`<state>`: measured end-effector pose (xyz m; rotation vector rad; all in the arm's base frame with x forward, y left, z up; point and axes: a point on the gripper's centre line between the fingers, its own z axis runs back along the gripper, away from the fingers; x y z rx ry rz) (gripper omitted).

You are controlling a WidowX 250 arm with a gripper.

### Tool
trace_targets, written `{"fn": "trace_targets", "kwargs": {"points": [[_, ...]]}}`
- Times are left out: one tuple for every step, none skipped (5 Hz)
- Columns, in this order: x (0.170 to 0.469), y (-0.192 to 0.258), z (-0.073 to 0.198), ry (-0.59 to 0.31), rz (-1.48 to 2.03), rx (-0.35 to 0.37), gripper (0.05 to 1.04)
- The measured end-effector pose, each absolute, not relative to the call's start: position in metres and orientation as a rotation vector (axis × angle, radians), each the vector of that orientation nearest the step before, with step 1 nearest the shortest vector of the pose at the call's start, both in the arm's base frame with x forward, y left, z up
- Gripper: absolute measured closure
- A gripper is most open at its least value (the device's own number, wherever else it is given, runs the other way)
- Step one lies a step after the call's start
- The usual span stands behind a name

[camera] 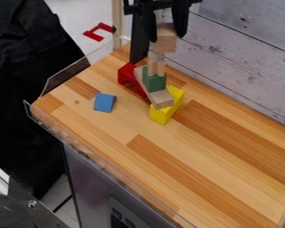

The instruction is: Placed the white block on the star

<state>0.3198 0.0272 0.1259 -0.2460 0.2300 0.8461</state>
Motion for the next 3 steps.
{"fn": "trace_targets", "kwargs": {"points": [[0.3193,0.0259,0.1213,0.244,0.840,-0.248,0.524],[0.3197,0.0253,0.1166,0.260,0.841,-0.250,0.524],[0.3200,0.0256,0.1170,0.258,0.841,-0.252,0.524]]}}
